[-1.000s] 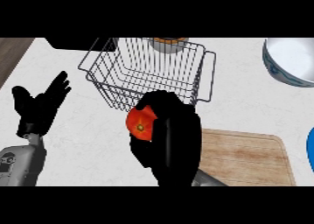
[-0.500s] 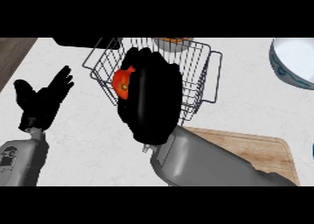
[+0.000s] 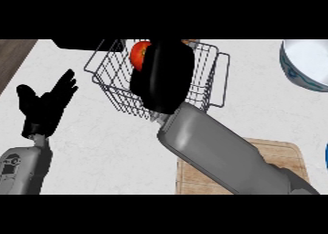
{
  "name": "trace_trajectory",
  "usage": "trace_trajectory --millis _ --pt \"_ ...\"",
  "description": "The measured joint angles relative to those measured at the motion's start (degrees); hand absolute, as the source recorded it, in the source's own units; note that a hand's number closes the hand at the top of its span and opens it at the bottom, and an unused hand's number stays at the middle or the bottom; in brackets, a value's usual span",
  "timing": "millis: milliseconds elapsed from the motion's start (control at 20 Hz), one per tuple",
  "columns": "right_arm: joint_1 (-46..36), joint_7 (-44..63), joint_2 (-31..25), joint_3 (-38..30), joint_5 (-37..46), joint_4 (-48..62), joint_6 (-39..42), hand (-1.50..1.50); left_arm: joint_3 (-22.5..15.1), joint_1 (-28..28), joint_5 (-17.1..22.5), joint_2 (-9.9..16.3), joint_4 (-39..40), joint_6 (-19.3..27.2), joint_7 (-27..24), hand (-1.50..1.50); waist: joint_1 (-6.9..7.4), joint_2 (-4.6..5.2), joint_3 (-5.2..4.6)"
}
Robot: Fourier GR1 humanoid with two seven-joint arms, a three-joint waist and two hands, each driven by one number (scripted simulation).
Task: Pick the tomato from the cutting board and place it in the basket
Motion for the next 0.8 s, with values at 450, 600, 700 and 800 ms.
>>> trace_trajectory --millis 450,600,700,800 --pt "-3.87 -1.59 0.04 0.47 -4.00 7.76 -7.29 -1.50 0.35 -0.12 0.23 0.23 -0.45 -0.02 0.85 0.00 -0.06 0.12 0.05" --pt "-3.97 -2.44 0.04 -1.54 -3.66 7.88 -10.53 -1.50 0.84 -0.35 0.33 0.68 -0.31 0.04 1.28 0.00 -0.67 0.00 0.07" --pt "-3.51 -3.06 0.07 -4.55 -2.69 7.20 -13.07 -1.50 1.36 0.21 0.47 1.03 -0.31 0.02 0.96 0.00 -1.24 -0.18 0.10" --pt "-2.44 -3.70 0.12 -7.54 -1.86 5.89 -15.70 -1.50 1.81 0.55 0.68 1.31 -0.16 -0.04 0.94 0.00 -2.05 -0.35 0.13"
